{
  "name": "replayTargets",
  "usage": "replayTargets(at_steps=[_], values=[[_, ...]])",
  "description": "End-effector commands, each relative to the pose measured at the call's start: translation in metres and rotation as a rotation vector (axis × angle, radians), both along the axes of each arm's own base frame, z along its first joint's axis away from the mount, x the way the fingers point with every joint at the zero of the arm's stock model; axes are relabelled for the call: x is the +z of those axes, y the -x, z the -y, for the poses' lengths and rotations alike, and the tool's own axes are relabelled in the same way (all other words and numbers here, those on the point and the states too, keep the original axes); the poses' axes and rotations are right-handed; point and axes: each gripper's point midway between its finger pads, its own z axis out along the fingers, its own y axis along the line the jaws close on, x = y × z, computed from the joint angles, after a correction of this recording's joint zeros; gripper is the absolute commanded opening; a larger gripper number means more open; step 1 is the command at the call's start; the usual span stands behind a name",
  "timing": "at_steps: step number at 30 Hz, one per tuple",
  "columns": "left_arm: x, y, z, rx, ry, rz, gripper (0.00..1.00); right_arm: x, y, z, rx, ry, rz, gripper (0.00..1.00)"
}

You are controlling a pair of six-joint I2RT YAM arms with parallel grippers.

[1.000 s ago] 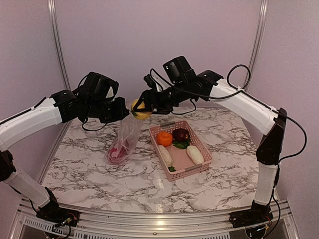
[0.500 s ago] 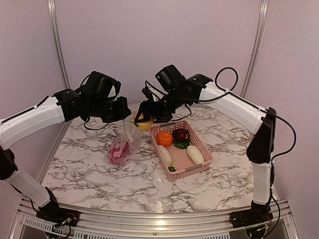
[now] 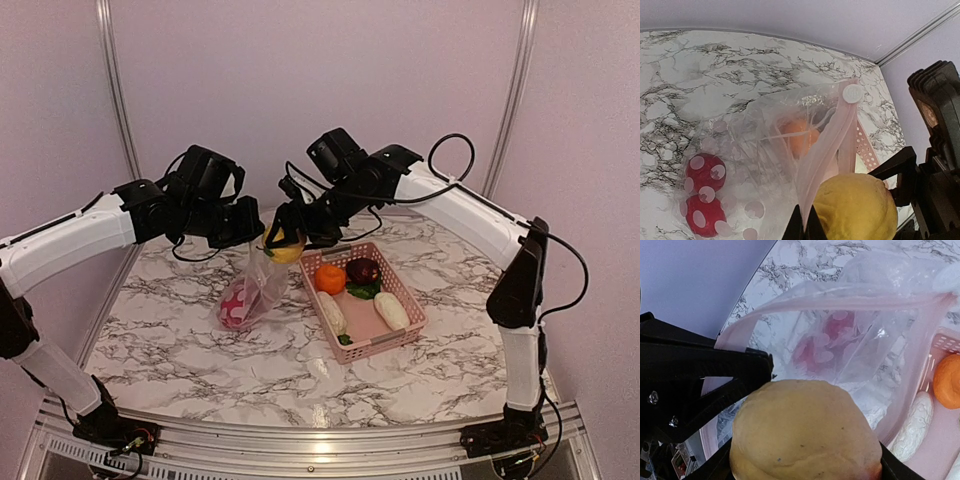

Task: Place the food in the zip-top bag and seal the zipper
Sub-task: Place the fake fruit in the zipper food storage bag.

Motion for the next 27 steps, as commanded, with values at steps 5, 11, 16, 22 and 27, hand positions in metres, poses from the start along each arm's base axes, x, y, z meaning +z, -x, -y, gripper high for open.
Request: replayTargets(at_steps=[5, 11, 16, 22, 27], values=[[0.029, -0.006, 0.008, -0.001, 0.083, 0.062, 0.00, -0.031, 0.013, -0.003, 0.039, 0.090, -0.041, 0.74], [0.019, -0.004, 0.008, -0.002, 0.082, 0.043, 0.00, -0.006, 0.015, -0.008, 0.051, 0.026, 0.002, 0.94], [0.014, -0.003, 0.007, -0.002, 0.078, 0.036, 0.00, 0.028, 0.019, -0.006, 0.049, -0.053, 0.057, 0.99], [0.012, -0.005, 0.003, 0.012, 0.063, 0.043, 0.00, 0.055, 0.031, 0.010, 0.036, -0.088, 0.073, 0.99], [0.015, -0.005, 0.000, 0.020, 0.057, 0.054, 0.00, 0.049, 0.031, 0.026, -0.001, -0.035, 0.093, 0.99]])
